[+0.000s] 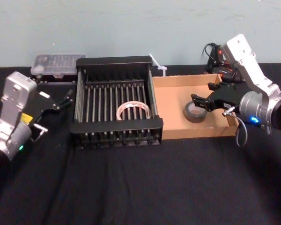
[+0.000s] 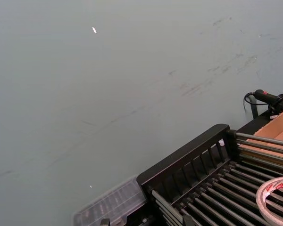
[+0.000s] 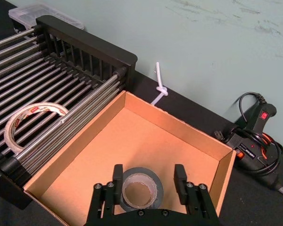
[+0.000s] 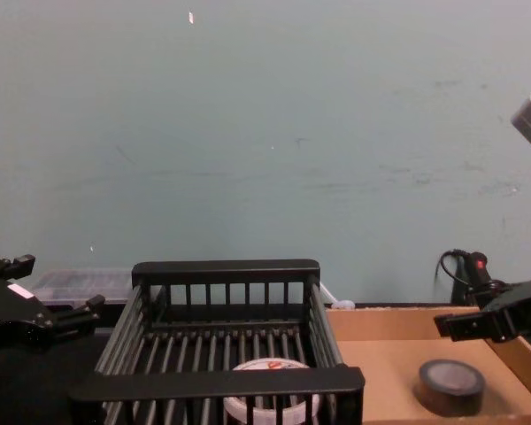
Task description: Pick up the white tape and place it into the black box , Pick up the silver tape and place it into the brown box.
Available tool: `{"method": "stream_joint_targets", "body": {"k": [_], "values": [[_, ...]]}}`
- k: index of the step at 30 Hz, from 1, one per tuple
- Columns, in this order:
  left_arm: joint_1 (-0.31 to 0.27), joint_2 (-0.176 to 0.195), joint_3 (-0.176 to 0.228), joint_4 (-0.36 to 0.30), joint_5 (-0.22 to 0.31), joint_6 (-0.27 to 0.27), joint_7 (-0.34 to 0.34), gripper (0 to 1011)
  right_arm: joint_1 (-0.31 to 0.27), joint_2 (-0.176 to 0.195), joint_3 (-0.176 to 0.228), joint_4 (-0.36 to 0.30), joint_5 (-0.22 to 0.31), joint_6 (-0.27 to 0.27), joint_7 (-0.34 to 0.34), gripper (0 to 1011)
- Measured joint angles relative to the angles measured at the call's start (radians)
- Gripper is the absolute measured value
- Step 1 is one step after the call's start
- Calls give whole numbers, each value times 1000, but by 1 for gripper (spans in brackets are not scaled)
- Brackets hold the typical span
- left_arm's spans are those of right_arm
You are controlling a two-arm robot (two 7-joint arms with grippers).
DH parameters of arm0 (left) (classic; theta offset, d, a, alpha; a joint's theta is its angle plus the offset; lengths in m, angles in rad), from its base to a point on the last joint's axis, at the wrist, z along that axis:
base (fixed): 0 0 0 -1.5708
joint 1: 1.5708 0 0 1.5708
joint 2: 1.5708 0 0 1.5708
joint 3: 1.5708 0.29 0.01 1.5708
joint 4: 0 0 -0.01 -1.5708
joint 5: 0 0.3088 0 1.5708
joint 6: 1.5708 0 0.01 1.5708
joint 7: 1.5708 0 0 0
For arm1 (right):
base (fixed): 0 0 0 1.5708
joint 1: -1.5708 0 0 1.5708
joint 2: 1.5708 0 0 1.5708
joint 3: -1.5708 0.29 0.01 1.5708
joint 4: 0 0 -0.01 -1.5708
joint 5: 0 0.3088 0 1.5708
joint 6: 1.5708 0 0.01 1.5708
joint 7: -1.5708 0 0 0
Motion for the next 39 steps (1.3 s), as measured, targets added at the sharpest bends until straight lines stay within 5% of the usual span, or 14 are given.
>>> {"method": "stream_joint_targets", "body": {"k": [13, 19, 27, 34, 39], "values": [[0, 0, 0, 0, 0, 0, 0, 1001, 0, 1, 0, -1, 1, 0, 1, 1002], [0, 0, 0, 0, 0, 0, 0, 1001, -17, -6, 18, -8, -14, -31, -14, 1003], [0, 0, 0, 0, 0, 0, 0, 1001, -96, -42, 65, -32, -98, -217, -157, 1002], [0, 0, 0, 0, 0, 0, 0, 1001, -195, -81, 94, -11, -226, -489, -327, 1002], [0, 0, 0, 0, 0, 0, 0, 1001, -232, -91, 103, 9, -275, -570, -377, 1003]]}}
